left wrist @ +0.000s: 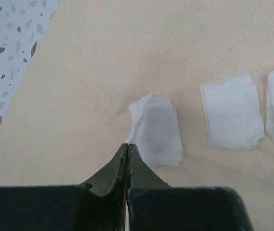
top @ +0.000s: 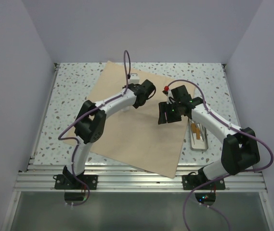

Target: Prepare the surgical pack

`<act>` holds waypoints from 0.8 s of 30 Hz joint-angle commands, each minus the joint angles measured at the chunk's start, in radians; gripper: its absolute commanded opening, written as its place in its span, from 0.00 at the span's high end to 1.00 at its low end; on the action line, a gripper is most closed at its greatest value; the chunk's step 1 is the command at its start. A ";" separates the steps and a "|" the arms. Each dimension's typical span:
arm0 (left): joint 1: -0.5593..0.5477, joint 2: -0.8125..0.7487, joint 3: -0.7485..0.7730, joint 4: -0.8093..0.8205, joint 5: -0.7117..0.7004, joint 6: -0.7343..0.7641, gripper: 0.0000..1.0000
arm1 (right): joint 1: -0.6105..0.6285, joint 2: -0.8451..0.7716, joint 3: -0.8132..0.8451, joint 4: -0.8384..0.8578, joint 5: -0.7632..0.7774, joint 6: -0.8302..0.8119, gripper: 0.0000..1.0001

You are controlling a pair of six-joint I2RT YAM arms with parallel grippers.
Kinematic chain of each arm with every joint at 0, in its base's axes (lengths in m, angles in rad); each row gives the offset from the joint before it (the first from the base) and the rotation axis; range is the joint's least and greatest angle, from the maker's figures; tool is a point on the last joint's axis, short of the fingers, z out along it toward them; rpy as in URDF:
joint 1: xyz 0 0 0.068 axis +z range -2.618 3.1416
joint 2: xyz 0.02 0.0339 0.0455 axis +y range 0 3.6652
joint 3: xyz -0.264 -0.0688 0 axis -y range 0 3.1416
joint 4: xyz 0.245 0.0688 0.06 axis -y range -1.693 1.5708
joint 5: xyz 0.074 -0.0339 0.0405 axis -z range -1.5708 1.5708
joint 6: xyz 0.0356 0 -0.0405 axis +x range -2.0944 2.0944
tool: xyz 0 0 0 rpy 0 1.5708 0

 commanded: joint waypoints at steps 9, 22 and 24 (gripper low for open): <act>0.001 0.042 0.046 0.021 -0.074 0.021 1.00 | 0.003 0.004 -0.004 0.028 -0.013 -0.014 0.40; 0.001 0.082 0.063 0.028 -0.060 0.037 1.00 | 0.004 0.010 0.001 0.028 -0.014 -0.013 0.40; 0.001 0.088 0.066 0.031 -0.057 0.037 1.00 | 0.004 0.009 0.001 0.029 -0.014 -0.013 0.39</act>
